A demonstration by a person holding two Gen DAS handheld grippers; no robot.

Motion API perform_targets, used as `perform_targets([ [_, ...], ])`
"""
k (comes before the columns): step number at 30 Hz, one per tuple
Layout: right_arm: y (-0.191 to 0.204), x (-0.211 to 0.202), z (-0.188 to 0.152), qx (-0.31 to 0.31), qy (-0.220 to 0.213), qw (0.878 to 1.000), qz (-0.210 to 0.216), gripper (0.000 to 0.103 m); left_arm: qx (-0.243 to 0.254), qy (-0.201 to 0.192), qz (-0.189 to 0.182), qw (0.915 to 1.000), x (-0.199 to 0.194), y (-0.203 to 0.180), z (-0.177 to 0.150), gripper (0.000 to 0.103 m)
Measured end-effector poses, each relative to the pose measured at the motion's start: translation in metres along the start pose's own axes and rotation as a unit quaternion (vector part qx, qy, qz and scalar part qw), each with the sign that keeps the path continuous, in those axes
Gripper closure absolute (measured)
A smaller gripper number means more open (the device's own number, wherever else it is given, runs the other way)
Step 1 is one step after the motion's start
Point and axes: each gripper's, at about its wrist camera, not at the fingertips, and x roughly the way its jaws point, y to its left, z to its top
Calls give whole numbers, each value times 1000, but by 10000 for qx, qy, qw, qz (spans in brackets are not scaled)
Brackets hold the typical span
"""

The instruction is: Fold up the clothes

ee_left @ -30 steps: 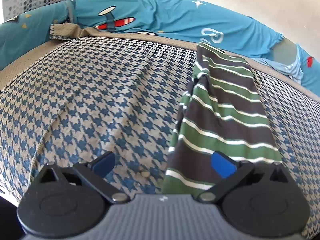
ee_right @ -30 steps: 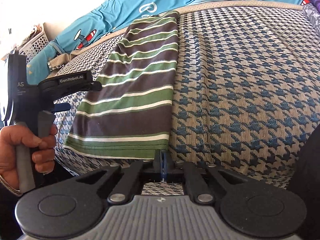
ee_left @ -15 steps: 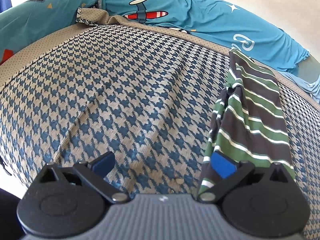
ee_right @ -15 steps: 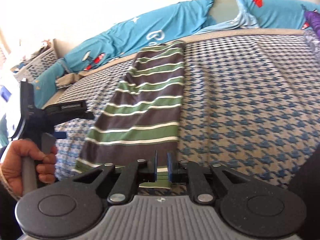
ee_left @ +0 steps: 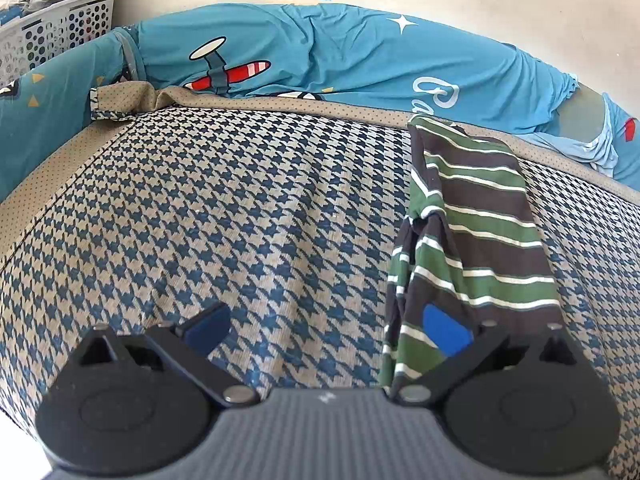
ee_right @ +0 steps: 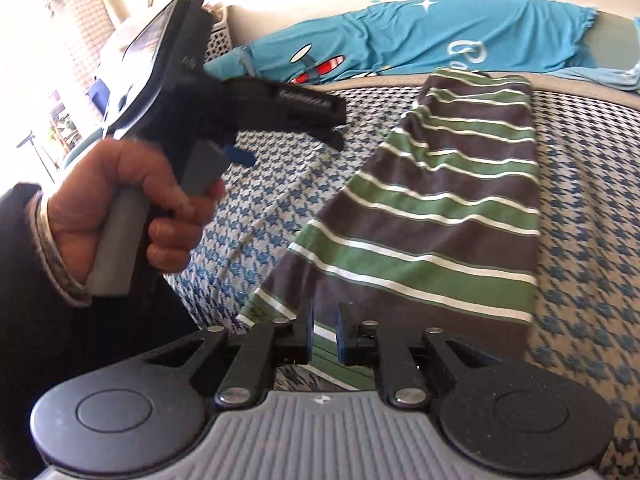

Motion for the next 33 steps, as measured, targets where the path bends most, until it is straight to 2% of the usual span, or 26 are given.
perform_targets([
  [5,16,18,4,-345,102,9992,181,76,-1,-2,10,10000,5,11,10,0],
  [7,24,26,7,-495,105,9985,203,66,-148,8,-51,9999,5,16,11,0],
  [9,32,33,10,-666,95,9976,188,60,-304,53,-128,9994,6,20,11,0],
  [12,44,50,12,-994,161,9949,73,52,-386,57,-185,9991,6,23,11,0],
  [15,52,67,12,-1236,261,9917,-232,52,-395,26,-236,9989,4,23,10,0],
  [18,57,74,8,-1529,188,9866,-545,55,-433,28,-296,9986,3,23,9,0],
  [19,57,75,7,-1562,171,9857,-608,65,-451,30,-316,9985,3,23,9,0],
  [20,56,76,7,-1598,155,9845,-702,71,-465,25,-324,9984,3,24,9,0],
  [22,54,75,8,-1572,170,9856,-600,90,-476,14,-314,9984,3,24,9,0],
  [24,52,73,8,-1610,185,9854,-514,94,-482,6,-303,9984,3,23,9,0],
  [30,55,72,4,-1949,226,9796,-437,95,-313,20,-99,9995,11,13,10,0],
  [33,54,72,5,-2044,275,9778,-365,94,-345,67,-214,9992,19,7,14,0],
])
